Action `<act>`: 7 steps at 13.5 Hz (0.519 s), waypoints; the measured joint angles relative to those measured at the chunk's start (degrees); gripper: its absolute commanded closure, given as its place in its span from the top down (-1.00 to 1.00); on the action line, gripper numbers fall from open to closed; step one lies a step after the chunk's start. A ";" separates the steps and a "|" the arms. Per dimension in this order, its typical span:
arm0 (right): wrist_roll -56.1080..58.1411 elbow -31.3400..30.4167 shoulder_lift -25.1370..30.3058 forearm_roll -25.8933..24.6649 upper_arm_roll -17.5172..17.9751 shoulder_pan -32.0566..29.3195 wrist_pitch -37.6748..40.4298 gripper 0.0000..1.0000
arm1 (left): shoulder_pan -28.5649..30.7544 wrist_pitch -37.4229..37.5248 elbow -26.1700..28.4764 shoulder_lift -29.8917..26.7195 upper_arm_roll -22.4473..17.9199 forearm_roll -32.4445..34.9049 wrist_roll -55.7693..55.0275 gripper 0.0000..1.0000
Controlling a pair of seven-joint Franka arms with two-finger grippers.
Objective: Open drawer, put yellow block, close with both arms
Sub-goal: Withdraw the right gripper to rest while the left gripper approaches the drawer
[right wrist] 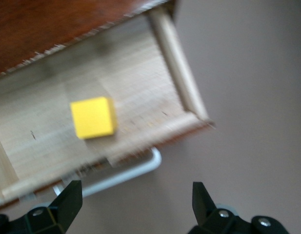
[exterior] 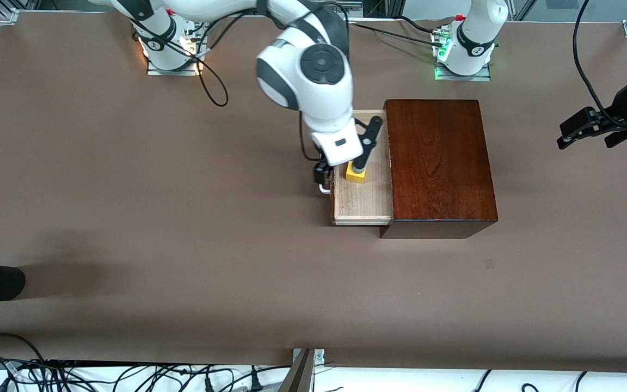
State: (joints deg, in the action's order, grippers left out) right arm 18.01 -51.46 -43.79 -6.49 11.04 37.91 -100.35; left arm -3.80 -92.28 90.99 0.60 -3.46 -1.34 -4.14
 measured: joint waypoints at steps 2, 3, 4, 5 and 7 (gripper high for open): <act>0.00 0.01 2.32 0.75 -0.19 -3.99 3.51 1.00 | -0.11 0.03 0.00 0.14 0.60 0.00 0.00 1.00; 0.00 0.01 3.18 0.89 -0.30 -6.20 5.33 1.00 | -0.18 0.06 0.00 0.15 0.99 -0.01 0.00 1.00; 0.00 0.01 3.72 1.01 -0.40 -8.44 6.83 1.00 | -0.20 0.22 -0.03 0.15 1.49 -0.01 0.00 1.00; 0.01 0.00 4.13 1.11 -0.45 -10.88 8.09 1.00 | -0.23 0.45 -0.15 0.16 1.95 -0.01 0.00 1.00; 0.05 -0.09 5.07 1.39 -0.48 -15.34 8.89 1.00 | -0.35 1.57 -1.16 0.15 2.49 -0.01 0.00 1.00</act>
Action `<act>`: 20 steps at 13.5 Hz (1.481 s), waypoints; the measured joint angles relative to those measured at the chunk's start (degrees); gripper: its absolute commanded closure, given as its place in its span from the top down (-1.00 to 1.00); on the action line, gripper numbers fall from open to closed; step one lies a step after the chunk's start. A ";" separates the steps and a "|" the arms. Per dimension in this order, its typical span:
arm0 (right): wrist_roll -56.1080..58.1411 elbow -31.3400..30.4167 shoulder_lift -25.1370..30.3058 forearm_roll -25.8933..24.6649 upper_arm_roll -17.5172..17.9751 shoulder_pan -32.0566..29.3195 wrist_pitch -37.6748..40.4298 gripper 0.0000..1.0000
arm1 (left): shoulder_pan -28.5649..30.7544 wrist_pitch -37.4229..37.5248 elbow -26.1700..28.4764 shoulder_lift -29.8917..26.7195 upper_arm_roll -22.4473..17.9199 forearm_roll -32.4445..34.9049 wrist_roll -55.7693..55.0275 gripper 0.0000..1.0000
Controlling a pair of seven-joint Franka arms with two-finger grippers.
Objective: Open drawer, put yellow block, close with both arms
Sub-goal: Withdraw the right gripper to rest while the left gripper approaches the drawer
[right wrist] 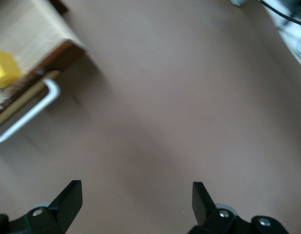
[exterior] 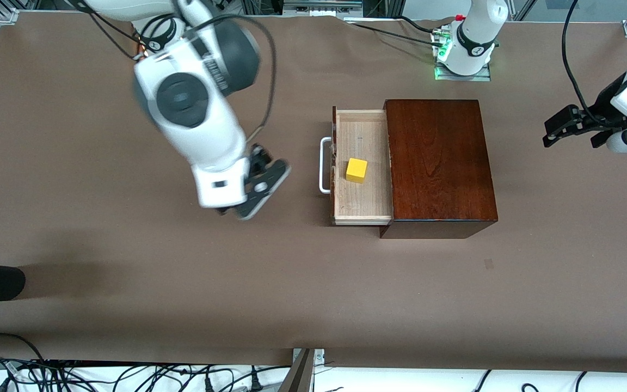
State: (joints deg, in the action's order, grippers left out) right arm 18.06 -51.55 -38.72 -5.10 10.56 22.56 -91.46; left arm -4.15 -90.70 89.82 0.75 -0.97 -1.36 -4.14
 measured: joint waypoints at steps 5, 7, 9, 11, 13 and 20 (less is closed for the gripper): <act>-4.11 -10.81 9.45 0.33 -3.91 -4.96 -2.16 1.00 | -0.18 0.92 -1.41 0.00 0.90 0.00 0.00 1.00; -9.51 -17.48 14.28 0.91 -5.66 -5.85 -5.06 1.00 | -0.21 0.92 -1.47 0.05 0.96 0.00 -0.25 1.00; -12.55 -22.87 18.58 0.95 -6.12 -7.76 -6.20 1.00 | -0.66 0.92 -1.54 0.09 1.01 -0.05 -1.29 1.00; -14.39 -27.18 22.65 0.99 -6.58 -10.42 -6.53 1.00 | -3.11 0.93 -1.58 0.15 1.14 -0.13 -5.09 1.00; -16.85 -30.82 26.26 1.05 -8.99 -11.84 -6.55 1.00 | -7.20 0.99 -1.58 0.61 1.32 -0.15 -11.67 1.00; -26.41 -40.75 35.11 1.28 -11.43 -17.24 -6.94 1.00 | -23.07 0.81 -5.37 8.80 1.83 -1.79 -37.78 1.00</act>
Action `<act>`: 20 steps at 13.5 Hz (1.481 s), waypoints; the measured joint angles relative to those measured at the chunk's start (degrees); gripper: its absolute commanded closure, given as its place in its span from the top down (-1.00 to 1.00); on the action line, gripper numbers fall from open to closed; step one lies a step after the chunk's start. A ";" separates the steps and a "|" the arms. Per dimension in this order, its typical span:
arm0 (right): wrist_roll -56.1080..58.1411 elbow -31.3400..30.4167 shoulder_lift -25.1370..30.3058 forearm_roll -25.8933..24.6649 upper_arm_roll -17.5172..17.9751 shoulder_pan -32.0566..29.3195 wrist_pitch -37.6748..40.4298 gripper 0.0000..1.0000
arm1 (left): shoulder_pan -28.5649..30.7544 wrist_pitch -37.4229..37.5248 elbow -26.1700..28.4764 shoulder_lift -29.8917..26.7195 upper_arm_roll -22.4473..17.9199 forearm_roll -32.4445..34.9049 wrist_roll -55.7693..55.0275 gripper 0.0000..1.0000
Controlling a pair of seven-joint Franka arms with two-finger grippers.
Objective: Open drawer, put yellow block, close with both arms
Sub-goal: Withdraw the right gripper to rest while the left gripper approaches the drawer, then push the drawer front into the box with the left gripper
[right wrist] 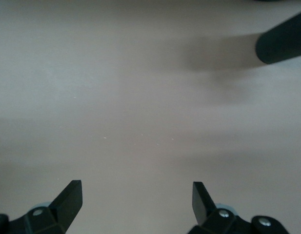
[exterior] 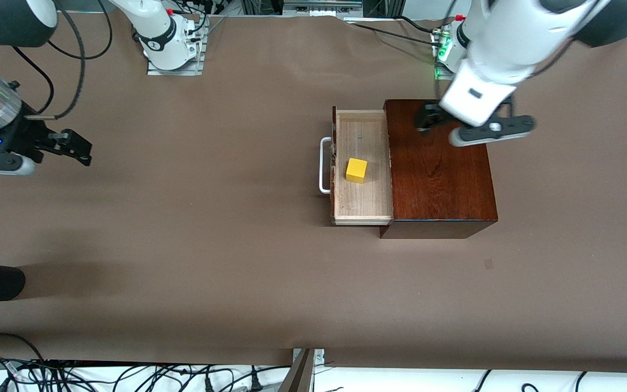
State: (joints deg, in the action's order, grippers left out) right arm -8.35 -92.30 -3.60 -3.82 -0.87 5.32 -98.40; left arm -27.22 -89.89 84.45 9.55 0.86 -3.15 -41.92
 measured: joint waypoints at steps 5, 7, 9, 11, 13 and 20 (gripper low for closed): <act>0.01 -1.57 2.58 0.01 -1.78 -2.17 -0.08 1.00 | -9.81 -7.50 -1.28 8.38 1.87 -0.32 -23.40 1.00; 0.01 -2.00 2.42 0.01 -1.79 -2.37 -0.05 1.00 | -11.50 -12.12 -1.42 12.31 3.75 -0.34 -32.00 1.00; 0.01 -2.15 1.96 0.02 -1.78 -2.36 -0.06 1.00 | -13.93 -16.56 -1.51 16.27 4.03 -0.34 -39.37 0.79; 0.00 -2.14 1.78 0.02 -1.78 -2.36 -0.06 1.00 | -15.56 -20.62 -1.60 19.54 4.08 -0.35 -44.32 -0.03; -0.02 -2.14 1.78 0.02 -1.78 -2.37 -0.06 1.00 | -15.98 -22.31 -1.86 21.72 4.10 -0.35 -46.72 -1.00; -0.35 -2.14 1.79 0.02 -1.78 -2.37 -0.08 1.00 | -16.27 -22.52 -5.27 26.76 4.58 -0.35 -50.17 -1.00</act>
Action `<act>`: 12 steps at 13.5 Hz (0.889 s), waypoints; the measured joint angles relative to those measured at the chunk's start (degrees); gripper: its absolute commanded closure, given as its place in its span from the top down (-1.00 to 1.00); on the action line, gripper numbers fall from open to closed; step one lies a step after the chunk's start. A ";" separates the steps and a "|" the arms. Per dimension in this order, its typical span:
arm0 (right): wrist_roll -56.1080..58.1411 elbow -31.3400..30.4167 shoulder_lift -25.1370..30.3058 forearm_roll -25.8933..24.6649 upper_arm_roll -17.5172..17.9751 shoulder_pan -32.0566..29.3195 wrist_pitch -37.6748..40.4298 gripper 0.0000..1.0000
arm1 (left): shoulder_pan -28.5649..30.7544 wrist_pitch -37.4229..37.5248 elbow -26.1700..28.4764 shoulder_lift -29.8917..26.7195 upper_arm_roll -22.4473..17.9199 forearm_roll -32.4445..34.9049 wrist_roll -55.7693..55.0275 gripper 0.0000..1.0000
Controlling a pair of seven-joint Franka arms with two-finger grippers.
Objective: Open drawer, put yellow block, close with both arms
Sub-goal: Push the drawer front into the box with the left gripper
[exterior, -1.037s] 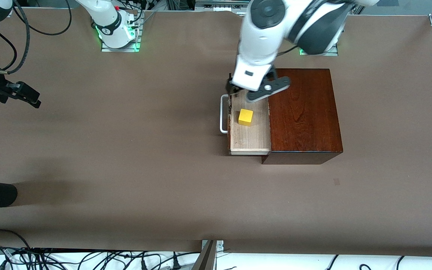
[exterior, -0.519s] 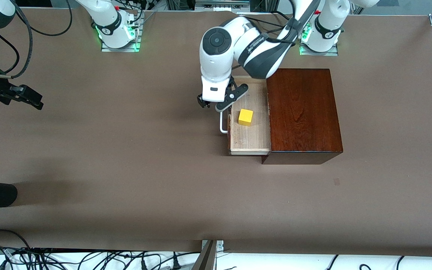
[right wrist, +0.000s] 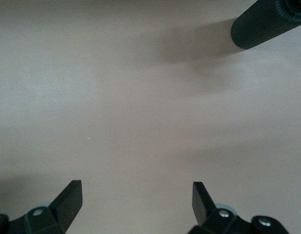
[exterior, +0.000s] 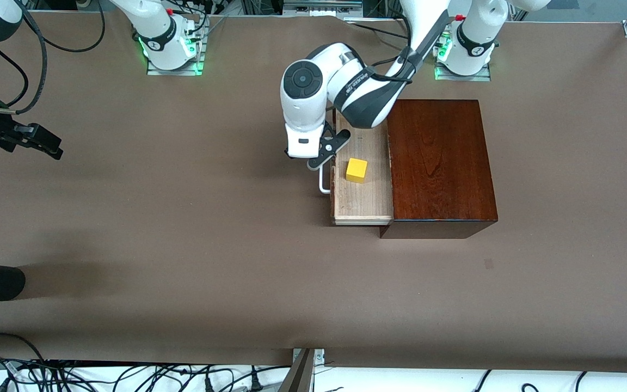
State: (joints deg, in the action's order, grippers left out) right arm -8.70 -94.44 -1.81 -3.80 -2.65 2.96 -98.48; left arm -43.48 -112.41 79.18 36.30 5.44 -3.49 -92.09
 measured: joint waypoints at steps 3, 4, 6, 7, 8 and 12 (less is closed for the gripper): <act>-0.14 0.00 0.02 0.65 -0.21 -0.01 -0.02 1.00 | 0.19 -0.09 -0.55 1.05 -0.31 0.00 -1.08 -1.00; -0.22 0.01 0.05 1.81 -0.45 -0.02 -0.05 1.00 | 0.19 -0.50 -0.58 1.33 -0.37 0.00 -1.25 -1.00; -0.28 0.06 0.16 3.25 -0.87 -0.07 -0.06 1.00 | 0.20 -1.31 -0.63 2.09 -0.45 0.00 -1.71 -1.00; -0.28 0.06 0.19 3.45 -0.94 -0.08 -0.06 1.00 | 0.20 -1.43 -0.67 2.51 -0.48 0.00 -2.17 -1.00; -0.31 0.06 0.18 3.51 -0.95 -0.08 -0.06 1.00 | 0.20 -1.56 -0.67 2.85 -0.50 0.00 -2.53 -1.00; -0.40 0.06 0.19 3.55 -0.94 -0.08 -0.10 1.00 | 0.75 -1.64 -0.70 3.17 -0.73 0.00 -3.10 -1.00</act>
State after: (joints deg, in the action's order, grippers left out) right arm -9.10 -94.37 -1.63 -0.25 -3.59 2.88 -98.58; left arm -42.73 -114.05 78.48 39.47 4.71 -3.49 -95.19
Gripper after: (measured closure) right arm 0.000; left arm 0.991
